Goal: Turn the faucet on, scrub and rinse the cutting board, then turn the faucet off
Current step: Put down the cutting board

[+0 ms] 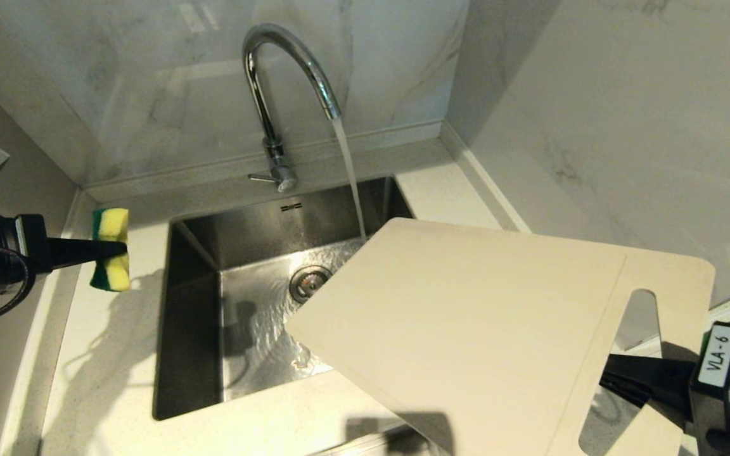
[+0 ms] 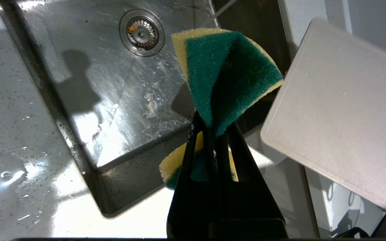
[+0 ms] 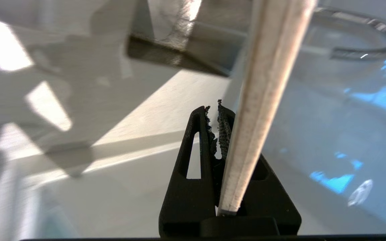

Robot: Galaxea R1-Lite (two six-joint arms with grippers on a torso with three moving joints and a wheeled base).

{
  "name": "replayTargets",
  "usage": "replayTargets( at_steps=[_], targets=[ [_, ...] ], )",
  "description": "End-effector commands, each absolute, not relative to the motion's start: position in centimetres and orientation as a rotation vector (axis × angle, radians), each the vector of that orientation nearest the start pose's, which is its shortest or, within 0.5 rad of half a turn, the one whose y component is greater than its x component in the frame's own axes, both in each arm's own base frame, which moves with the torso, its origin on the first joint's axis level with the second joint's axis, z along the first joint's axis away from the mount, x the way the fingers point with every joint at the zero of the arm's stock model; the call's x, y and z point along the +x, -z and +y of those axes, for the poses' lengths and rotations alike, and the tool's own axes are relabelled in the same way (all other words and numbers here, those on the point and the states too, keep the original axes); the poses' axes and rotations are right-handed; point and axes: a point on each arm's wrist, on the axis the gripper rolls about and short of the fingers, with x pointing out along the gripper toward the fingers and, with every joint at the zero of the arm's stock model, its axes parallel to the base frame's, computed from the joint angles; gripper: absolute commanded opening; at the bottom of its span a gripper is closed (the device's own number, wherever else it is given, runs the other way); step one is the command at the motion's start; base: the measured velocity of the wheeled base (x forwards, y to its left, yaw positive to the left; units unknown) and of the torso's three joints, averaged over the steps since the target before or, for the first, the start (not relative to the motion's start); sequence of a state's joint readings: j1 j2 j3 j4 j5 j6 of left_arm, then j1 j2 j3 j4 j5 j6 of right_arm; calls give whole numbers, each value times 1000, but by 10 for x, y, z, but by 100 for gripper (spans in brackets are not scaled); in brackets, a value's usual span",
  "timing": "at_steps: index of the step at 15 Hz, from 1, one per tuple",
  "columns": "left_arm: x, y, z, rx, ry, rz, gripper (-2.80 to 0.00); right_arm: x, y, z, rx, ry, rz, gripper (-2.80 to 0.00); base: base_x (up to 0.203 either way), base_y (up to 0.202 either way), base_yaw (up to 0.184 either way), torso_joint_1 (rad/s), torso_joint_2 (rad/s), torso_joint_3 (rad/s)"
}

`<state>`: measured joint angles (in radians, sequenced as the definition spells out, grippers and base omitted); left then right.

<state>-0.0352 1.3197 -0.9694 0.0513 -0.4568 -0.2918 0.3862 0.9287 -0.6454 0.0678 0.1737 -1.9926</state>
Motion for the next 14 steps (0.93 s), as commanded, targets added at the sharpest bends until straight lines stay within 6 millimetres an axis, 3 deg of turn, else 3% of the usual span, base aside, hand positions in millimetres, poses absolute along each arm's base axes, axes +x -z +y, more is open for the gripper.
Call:
replayTargets(
  at_steps=[1, 3, 7, 14],
  targets=[
    [209, -260, -19, -369, 434, 479, -280, 81, -222, 37, -1918, -682, -298, -280, 0, 0, 0, 0, 0, 0],
    [213, -258, -24, -367, 447, 493, -280, 77, -215, 33, -1863, -642, -196, -280, 0, 0, 0, 0, 0, 0],
    [222, -258, -25, -367, 444, 502, -280, 72, -221, 26, -1890, -450, -30, -280, 0, 0, 0, 0, 0, 0],
    [224, -257, -28, -362, 458, 507, -280, 94, -211, 34, -1835, -492, 113, -280, 0, 0, 0, 0, 0, 0]
  ],
)
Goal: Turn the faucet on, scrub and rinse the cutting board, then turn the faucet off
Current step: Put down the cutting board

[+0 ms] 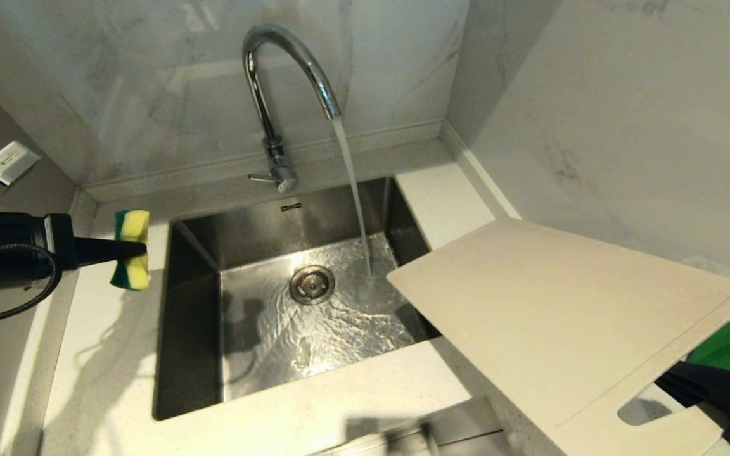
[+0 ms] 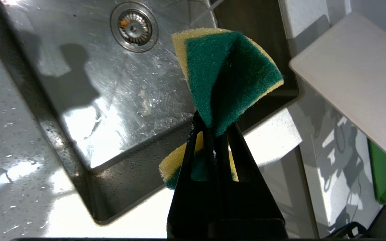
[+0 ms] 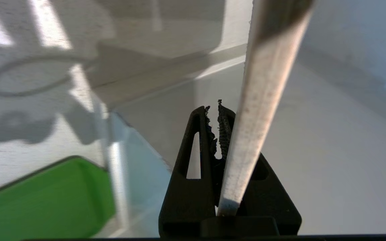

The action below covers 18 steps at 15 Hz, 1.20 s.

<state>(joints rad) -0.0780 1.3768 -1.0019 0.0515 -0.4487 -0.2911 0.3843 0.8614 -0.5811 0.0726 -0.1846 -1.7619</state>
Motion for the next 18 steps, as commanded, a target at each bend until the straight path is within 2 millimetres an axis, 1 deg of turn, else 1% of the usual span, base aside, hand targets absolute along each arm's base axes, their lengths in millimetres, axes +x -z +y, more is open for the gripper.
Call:
replayTargets(
  at_steps=[1, 4, 8, 13, 18],
  targets=[
    [226, -256, -29, -363, 458, 511, -280, 98, -210, 35, -1818, -502, 133, -280, 0, 0, 0, 0, 0, 0],
    [228, -256, -29, -363, 458, 511, -280, 110, -205, 40, -1800, -530, 179, -280, 0, 0, 0, 0, 0, 0],
    [230, -256, -29, -365, 458, 514, -280, 124, -204, 45, -1794, -509, 163, -280, 0, 0, 0, 0, 0, 0],
    [230, -256, -29, -367, 465, 514, -280, 122, -199, 44, -1788, -519, 184, -280, 0, 0, 0, 0, 0, 0],
    [231, -257, -29, -365, 471, 511, -280, 121, -182, 42, -1747, -563, 256, -280, 0, 0, 0, 0, 0, 0]
  ],
)
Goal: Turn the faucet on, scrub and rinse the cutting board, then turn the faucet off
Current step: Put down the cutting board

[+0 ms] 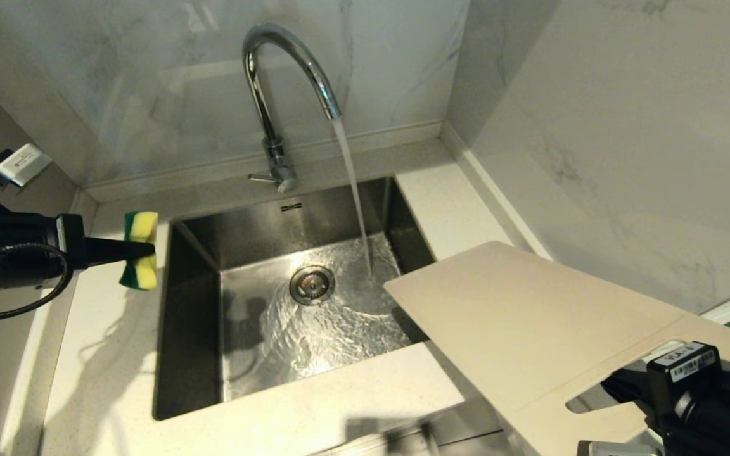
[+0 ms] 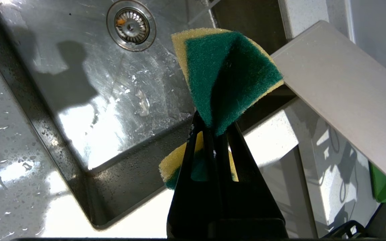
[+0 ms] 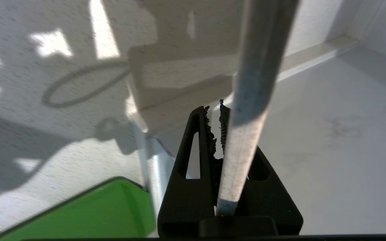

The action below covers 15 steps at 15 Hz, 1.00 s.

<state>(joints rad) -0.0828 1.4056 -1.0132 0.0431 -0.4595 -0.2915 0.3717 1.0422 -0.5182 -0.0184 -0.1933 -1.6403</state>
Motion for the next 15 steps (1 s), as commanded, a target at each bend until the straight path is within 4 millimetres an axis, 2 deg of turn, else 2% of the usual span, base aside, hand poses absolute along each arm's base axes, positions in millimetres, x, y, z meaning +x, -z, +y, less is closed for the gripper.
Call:
replayTargets(
  at_steps=[1, 6, 12, 15],
  targets=[
    [232, -256, -29, -365, 470, 514, -280, 123, -179, 43, -1741, -577, 269, -280, 0, 0, 0, 0, 0, 0],
    [242, -248, -30, -373, 470, 545, -280, 128, -161, 45, -1720, -675, 351, -280, 0, 0, 0, 0, 0, 0],
    [263, -238, -33, -377, 479, 559, -280, 137, -133, 51, -1612, -856, 465, -280, 0, 0, 0, 0, 0, 0],
    [277, -234, -33, -385, 484, 571, -280, 147, -116, 57, -1480, -973, 528, -280, 0, 0, 0, 0, 0, 0]
  ],
)
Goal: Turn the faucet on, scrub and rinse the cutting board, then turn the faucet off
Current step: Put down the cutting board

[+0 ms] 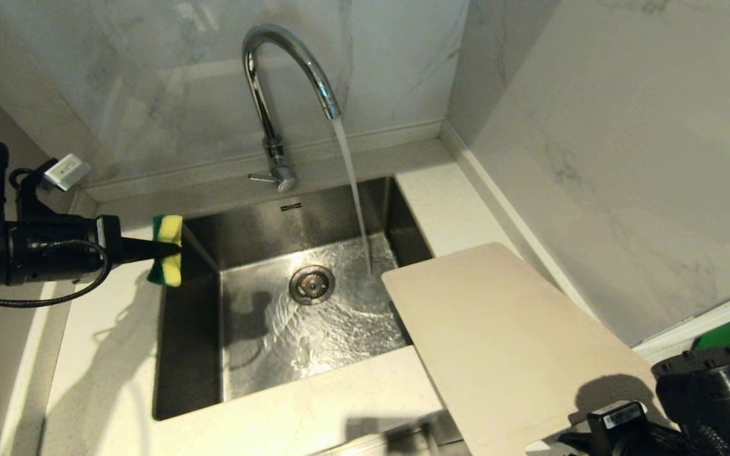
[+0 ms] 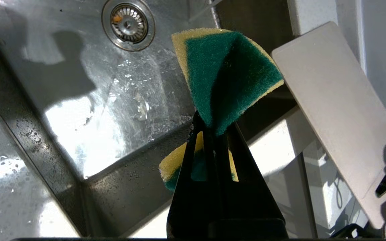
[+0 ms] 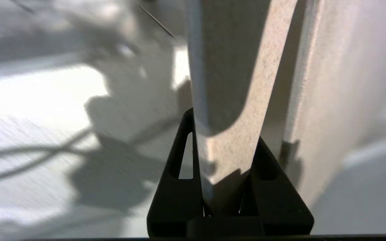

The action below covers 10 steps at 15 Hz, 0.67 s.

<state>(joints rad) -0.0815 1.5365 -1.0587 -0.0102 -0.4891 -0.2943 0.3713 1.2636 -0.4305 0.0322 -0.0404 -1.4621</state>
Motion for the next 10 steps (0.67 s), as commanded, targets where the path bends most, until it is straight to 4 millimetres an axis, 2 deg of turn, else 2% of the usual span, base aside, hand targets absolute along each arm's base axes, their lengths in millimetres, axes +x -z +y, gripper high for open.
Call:
replayTargets(
  at_steps=[1, 7, 10],
  targets=[
    [280, -232, -33, -386, 482, 577, -280, 146, -111, 58, -1414, -1020, 540, -280, 0, 0, 0, 0, 0, 0],
    [293, -233, -35, -382, 484, 573, -280, 157, -85, 66, -1267, -1204, 616, -280, 0, 0, 0, 0, 0, 0],
    [298, -231, -40, -380, 499, 583, -280, 169, -72, 72, -1212, -1257, 637, -280, 0, 0, 0, 0, 0, 0]
  ],
)
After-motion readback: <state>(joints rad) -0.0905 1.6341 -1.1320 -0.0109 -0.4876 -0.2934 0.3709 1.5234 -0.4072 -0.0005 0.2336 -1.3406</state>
